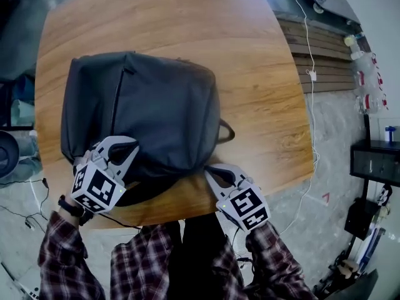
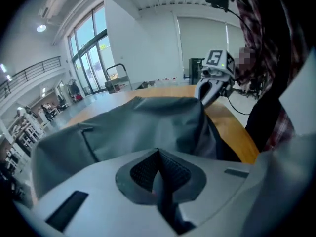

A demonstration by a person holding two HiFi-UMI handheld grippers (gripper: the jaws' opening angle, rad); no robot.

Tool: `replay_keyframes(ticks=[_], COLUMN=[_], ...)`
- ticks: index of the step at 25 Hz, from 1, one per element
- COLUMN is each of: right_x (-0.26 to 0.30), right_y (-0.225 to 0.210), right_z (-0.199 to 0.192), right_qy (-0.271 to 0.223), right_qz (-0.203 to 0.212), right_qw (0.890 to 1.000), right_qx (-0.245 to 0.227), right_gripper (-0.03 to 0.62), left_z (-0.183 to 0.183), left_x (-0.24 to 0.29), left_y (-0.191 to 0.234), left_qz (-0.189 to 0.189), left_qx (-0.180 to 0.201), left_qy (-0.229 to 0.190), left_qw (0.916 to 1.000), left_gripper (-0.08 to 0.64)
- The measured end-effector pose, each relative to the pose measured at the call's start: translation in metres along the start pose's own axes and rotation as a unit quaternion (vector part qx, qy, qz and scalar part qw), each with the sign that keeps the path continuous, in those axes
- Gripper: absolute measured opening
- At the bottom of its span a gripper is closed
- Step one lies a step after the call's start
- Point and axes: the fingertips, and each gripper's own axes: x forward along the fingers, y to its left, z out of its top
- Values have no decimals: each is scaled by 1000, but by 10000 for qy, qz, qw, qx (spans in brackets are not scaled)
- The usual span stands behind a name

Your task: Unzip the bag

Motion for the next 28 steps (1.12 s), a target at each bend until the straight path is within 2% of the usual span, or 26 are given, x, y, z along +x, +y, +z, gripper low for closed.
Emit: replay_keyframes(ticks=[3, 6, 12, 14, 18, 22, 28], right_x=[-3, -5, -3, -3, -3, -3, 7], right_y=[-34, -73, -120, -128, -124, -102, -44], right_z=[8, 17, 29, 31, 30, 23, 16], right_qy=[30, 28, 63, 36, -13, -20, -122], right_qz=[-266, -557, -903, -993, -1097, -1095, -724], right_qw=[9996, 9984, 9958, 9950, 9939, 9937, 9953], right_qx=[-104, -130, -129, -37, 123, 241, 625], right_gripper=[12, 12, 12, 12, 12, 12, 12], left_z=[-21, -33, -27, -24, -25, -26, -25], left_x=[-23, -31, -9, -1, 5, 7, 11], left_y=[-9, -20, -37, -38, -37, -33, -32], left_qz=[464, 712, 745, 802, 1026, 1110, 1341], left_qx=[-217, -378, -1346, -1520, -1646, -1851, -1915], left_qy=[199, 318, -314, -464, -530, -442, -388], left_qw=[9985, 9962, 9876, 9840, 9796, 9754, 9715], left_gripper=[8, 8, 8, 8, 8, 7, 8])
